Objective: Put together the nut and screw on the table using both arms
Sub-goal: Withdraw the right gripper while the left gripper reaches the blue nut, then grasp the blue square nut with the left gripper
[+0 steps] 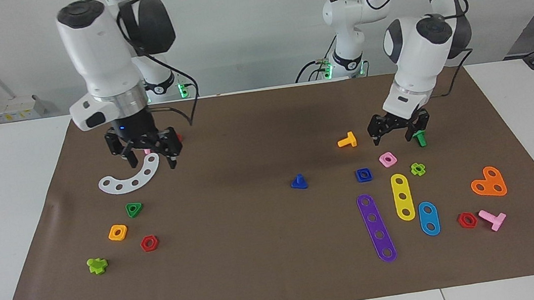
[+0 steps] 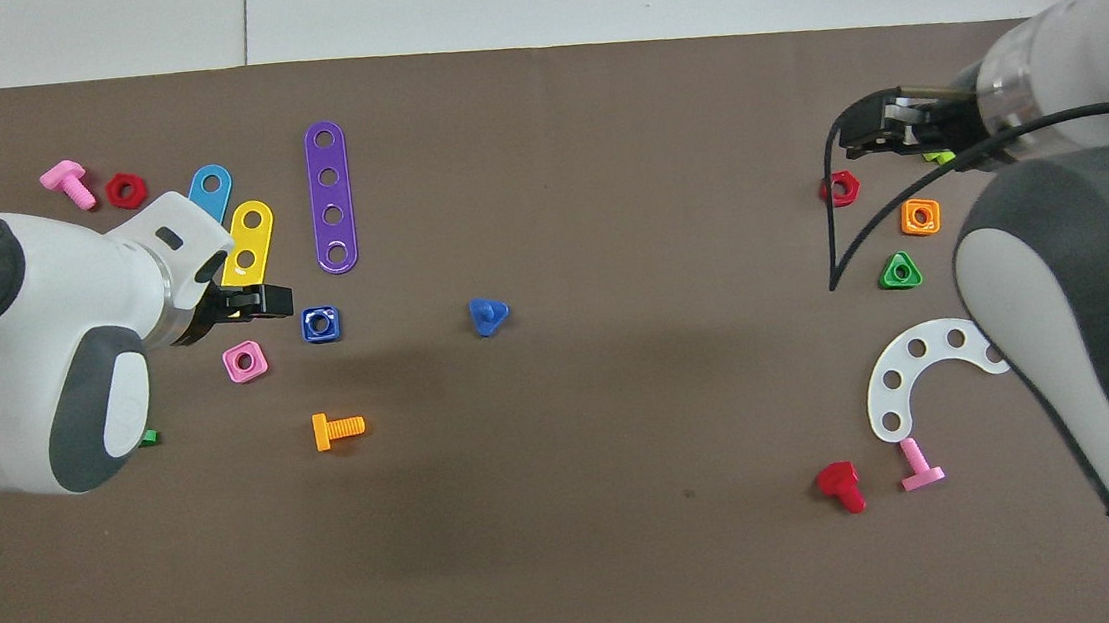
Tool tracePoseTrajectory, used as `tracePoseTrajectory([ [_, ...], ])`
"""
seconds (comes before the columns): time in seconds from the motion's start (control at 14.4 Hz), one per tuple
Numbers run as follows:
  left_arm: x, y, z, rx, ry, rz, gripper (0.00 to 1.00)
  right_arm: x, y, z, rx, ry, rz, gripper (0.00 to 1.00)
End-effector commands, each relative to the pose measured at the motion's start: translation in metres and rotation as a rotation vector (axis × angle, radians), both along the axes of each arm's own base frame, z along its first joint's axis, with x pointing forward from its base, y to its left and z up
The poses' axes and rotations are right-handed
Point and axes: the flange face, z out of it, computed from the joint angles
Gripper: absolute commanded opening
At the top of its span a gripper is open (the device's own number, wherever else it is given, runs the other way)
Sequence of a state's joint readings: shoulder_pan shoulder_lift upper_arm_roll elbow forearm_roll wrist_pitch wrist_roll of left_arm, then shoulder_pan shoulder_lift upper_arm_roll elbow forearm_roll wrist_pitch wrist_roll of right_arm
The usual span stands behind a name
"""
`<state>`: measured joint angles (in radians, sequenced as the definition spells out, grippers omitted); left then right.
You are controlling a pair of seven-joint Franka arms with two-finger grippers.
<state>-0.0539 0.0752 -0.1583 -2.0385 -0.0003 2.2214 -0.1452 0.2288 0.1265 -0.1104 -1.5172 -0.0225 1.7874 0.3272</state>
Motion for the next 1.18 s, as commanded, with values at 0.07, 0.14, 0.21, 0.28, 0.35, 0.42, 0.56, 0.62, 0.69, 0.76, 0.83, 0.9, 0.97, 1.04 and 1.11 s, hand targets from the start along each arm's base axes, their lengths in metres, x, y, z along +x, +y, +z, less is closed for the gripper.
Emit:
tracePoseTrajectory([
  [0.07, 0.002, -0.019, -0.043, -0.013, -0.005, 0.006, 1.0, -0.037, -0.067, 0.008, -0.004, 0.161, 0.038, 1.0],
  [0.14, 0.004, -0.021, -0.056, 0.009, -0.001, -0.001, 1.0, -0.044, -0.08, 0.007, -0.003, 0.193, 0.061, 1.0],
  [0.21, 0.007, -0.021, -0.065, 0.028, -0.01, -0.006, 1.0, -0.048, -0.093, 0.007, -0.001, 0.204, 0.073, 1.0],
  [0.28, 0.009, -0.023, -0.074, 0.032, -0.015, -0.014, 1.0, -0.052, -0.105, 0.005, 0.003, 0.209, 0.072, 1.0],
  [0.35, 0.011, -0.024, -0.083, 0.027, -0.017, -0.013, 1.0, -0.056, -0.113, 0.003, 0.005, 0.214, 0.08, 1.0],
  [0.42, 0.013, -0.027, -0.097, 0.024, -0.015, -0.018, 1.0, -0.058, -0.117, -0.001, 0.007, 0.222, 0.085, 1.0],
  [0.56, 0.014, -0.037, -0.113, 0.011, -0.022, -0.008, 1.0, -0.061, -0.114, 0.002, 0.005, 0.217, 0.08, 1.0],
  [0.62, 0.013, -0.037, -0.115, 0.011, -0.02, -0.008, 0.99, -0.06, -0.11, 0.007, 0.002, 0.205, 0.086, 1.0],
  [0.69, 0.013, -0.037, -0.115, 0.011, -0.02, -0.009, 0.97, -0.059, -0.107, 0.015, -0.012, 0.186, 0.093, 1.0],
  [0.76, 0.012, -0.037, -0.117, 0.012, -0.016, -0.008, 0.92, -0.059, -0.106, 0.026, -0.022, 0.166, 0.099, 1.0],
  [0.83, 0.009, -0.036, -0.121, 0.015, -0.007, -0.01, 0.91, -0.062, -0.107, 0.036, -0.019, 0.146, 0.104, 1.0],
  [0.9, 0.005, -0.037, -0.123, 0.017, 0.0, -0.012, 0.89, -0.062, -0.105, 0.036, -0.01, 0.142, 0.105, 1.0],
  [0.97, 0.004, -0.038, -0.124, 0.019, 0.006, -0.015, 0.88, -0.063, -0.105, 0.034, -0.006, 0.149, 0.102, 1.0],
  [1.04, 0.003, -0.038, -0.123, 0.021, 0.009, -0.015, 0.86, -0.063, -0.105, 0.034, -0.005, 0.147, 0.109, 1.0],
  [1.11, 0.003, -0.037, -0.123, 0.023, 0.016, -0.014, 0.78, -0.064, -0.103, 0.034, -0.006, 0.149, 0.112, 1.0],
])
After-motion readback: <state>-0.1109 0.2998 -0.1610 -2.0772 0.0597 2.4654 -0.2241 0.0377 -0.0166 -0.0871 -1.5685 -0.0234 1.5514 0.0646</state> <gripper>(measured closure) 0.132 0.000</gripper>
